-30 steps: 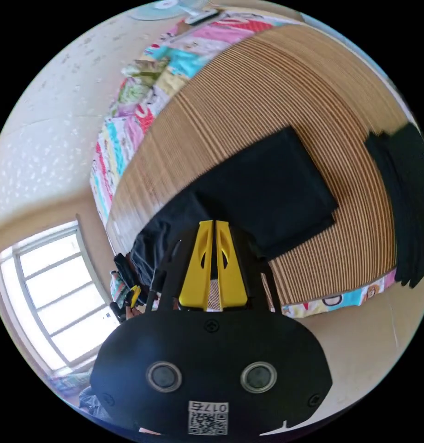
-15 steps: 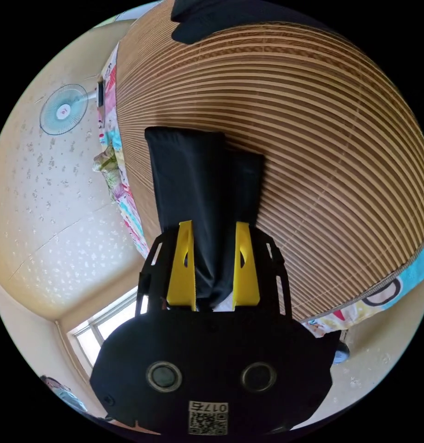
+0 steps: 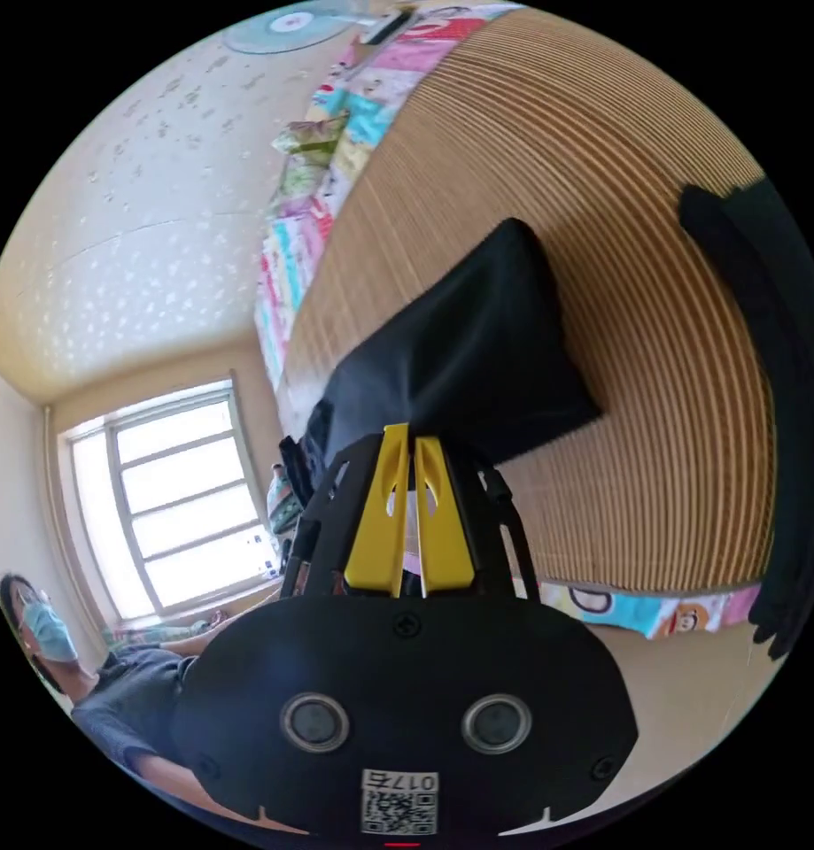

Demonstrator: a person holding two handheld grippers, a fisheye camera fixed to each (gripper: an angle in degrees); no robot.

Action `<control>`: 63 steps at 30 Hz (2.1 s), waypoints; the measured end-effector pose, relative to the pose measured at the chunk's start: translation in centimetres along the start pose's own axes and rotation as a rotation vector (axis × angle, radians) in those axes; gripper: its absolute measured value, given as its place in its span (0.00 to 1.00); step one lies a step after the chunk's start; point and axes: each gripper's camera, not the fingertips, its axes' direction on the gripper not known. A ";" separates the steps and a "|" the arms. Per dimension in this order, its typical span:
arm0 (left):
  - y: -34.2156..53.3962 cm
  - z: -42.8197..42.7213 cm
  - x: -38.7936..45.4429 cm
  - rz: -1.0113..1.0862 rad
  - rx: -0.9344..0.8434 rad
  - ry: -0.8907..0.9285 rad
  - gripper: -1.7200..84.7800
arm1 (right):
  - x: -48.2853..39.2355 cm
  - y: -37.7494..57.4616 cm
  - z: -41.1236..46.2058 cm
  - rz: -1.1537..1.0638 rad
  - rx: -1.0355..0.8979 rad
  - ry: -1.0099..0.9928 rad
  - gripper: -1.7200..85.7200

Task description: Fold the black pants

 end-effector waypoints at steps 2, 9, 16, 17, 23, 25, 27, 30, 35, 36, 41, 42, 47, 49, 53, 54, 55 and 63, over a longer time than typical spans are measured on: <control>-0.9 0.1 -0.1 -0.007 0.000 0.015 0.17 | 3.3 0.4 0.1 0.132 0.021 0.067 0.03; -6.4 -1.0 -1.7 -0.029 0.037 0.098 0.22 | 10.3 7.2 0.4 0.445 0.223 -0.180 0.03; -14.6 -3.5 -3.8 -0.094 0.143 0.112 0.27 | 9.9 13.7 2.8 0.479 0.150 -0.110 0.03; -16.2 -3.8 -4.2 -0.112 0.171 0.115 0.27 | 9.8 14.8 3.1 0.489 0.143 -0.100 0.02; -23.0 -2.1 -6.9 -0.229 0.212 0.152 0.19 | 8.7 18.6 3.9 0.530 0.097 -0.036 0.02; -23.9 -1.5 -7.4 -0.216 0.192 0.103 0.15 | 8.4 18.8 4.1 0.529 0.069 -0.013 0.02; -25.3 -0.8 -8.3 -0.093 0.136 0.200 0.09 | 8.1 18.3 4.5 0.516 0.041 0.009 0.02; -26.0 -2.5 -9.3 0.184 0.127 0.411 0.08 | 7.8 17.1 5.3 0.506 0.018 -0.007 0.02; -26.6 -3.0 -15.6 0.034 0.084 0.453 0.07 | 6.8 14.0 6.8 0.449 0.024 -0.115 0.02; -26.4 -2.6 -16.8 -0.110 0.105 0.430 0.07 | 6.5 13.2 7.2 0.426 0.014 -0.140 0.02; -25.8 -3.7 -10.3 0.170 0.248 0.436 0.07 | 5.2 10.6 8.3 0.310 -0.032 -0.200 0.02; -24.9 -3.8 -7.5 0.279 0.259 0.446 0.07 | 5.1 10.3 8.4 0.288 -0.046 -0.201 0.02; -17.4 -0.8 5.2 0.671 0.234 0.376 0.08 | 6.1 9.4 8.3 0.248 -0.054 -0.223 0.02; -14.0 2.4 9.4 0.792 0.192 0.336 0.09 | 6.9 9.2 8.2 0.252 -0.037 -0.249 0.02; -8.8 14.0 15.3 0.995 -0.104 0.302 0.11 | 9.9 9.3 8.2 0.294 0.014 -0.306 0.02; -8.0 17.4 15.9 1.058 -0.261 0.318 0.11 | 10.7 9.3 8.2 0.308 0.017 -0.309 0.02; -7.7 18.8 16.1 1.086 -0.327 0.333 0.11 | 11.0 9.3 8.2 0.314 0.016 -0.304 0.02; -15.4 21.0 7.6 0.817 -0.085 0.075 0.19 | 10.7 5.6 9.5 0.189 -0.130 -0.080 0.02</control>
